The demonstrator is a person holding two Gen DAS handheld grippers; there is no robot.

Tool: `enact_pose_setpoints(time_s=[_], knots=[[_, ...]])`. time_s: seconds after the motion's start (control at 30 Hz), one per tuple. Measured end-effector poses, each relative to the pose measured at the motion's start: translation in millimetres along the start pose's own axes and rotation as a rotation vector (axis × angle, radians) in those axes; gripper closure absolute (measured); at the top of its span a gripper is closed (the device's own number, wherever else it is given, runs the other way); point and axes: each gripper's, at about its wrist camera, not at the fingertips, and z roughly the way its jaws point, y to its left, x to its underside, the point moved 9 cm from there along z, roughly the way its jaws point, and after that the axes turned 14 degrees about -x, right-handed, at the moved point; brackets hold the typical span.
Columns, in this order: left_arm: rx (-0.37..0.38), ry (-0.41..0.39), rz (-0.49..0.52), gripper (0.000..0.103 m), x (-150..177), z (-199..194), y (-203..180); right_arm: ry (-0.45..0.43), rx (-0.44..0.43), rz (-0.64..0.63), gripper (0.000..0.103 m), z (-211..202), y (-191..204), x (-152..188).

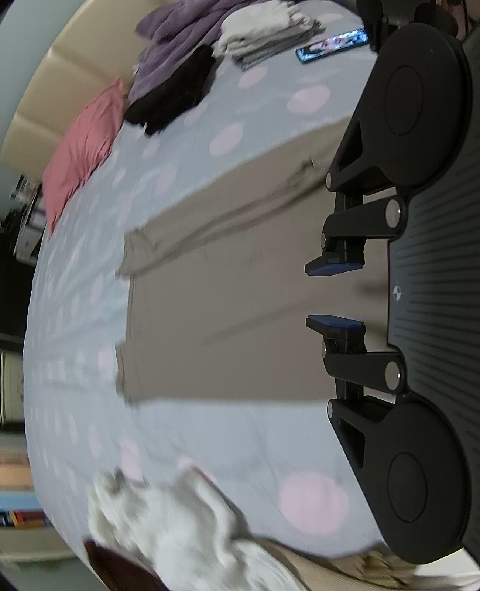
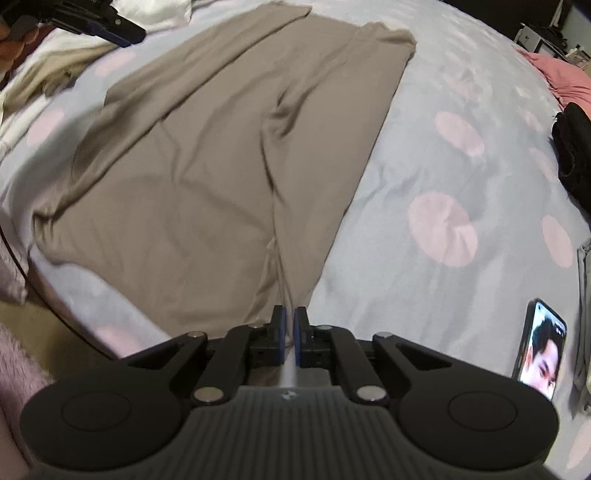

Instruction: Fold clothes

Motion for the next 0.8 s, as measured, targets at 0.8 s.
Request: enact_pose_setpoints(time_s=[0.8], knots=[[0.01,0.144,-0.21,0.073,60,44,70,-0.09,-0.216,-0.201,0.08,26,135,-133]])
